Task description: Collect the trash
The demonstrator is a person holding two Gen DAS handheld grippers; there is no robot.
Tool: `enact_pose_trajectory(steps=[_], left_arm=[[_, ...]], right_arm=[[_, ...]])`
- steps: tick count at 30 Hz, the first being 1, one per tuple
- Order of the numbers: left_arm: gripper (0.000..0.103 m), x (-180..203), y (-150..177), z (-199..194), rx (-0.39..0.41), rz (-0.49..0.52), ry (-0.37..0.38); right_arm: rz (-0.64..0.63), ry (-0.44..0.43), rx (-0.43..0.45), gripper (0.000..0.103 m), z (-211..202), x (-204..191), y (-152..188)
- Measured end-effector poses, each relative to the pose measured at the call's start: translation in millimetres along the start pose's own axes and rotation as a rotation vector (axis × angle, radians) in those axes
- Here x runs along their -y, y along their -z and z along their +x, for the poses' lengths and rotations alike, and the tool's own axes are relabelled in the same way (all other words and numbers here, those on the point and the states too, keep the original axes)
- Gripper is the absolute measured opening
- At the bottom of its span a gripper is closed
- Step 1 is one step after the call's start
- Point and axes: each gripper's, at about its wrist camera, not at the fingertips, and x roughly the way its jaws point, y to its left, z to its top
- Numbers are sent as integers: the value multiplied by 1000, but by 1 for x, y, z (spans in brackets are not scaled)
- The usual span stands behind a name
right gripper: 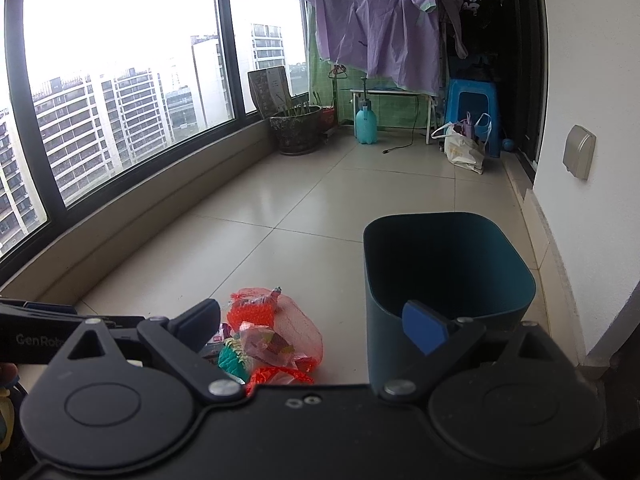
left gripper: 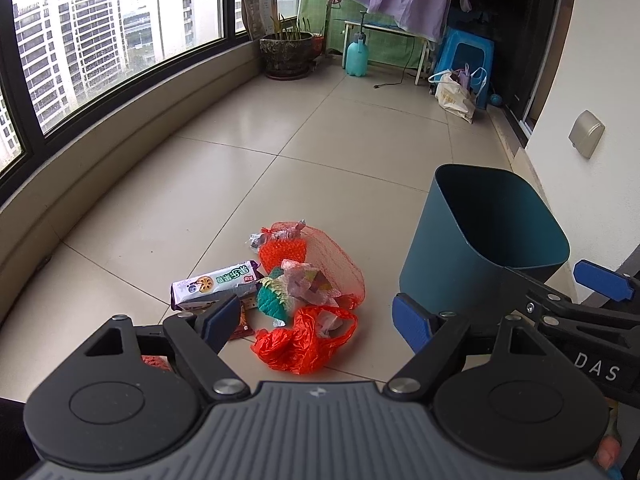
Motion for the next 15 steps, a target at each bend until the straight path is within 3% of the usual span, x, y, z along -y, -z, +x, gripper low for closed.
enact_pose_trajectory(steps=[15], left_arm=[[83, 2, 4, 2, -5, -2, -1]], right_arm=[[-6, 4, -9, 97, 2, -2, 0]])
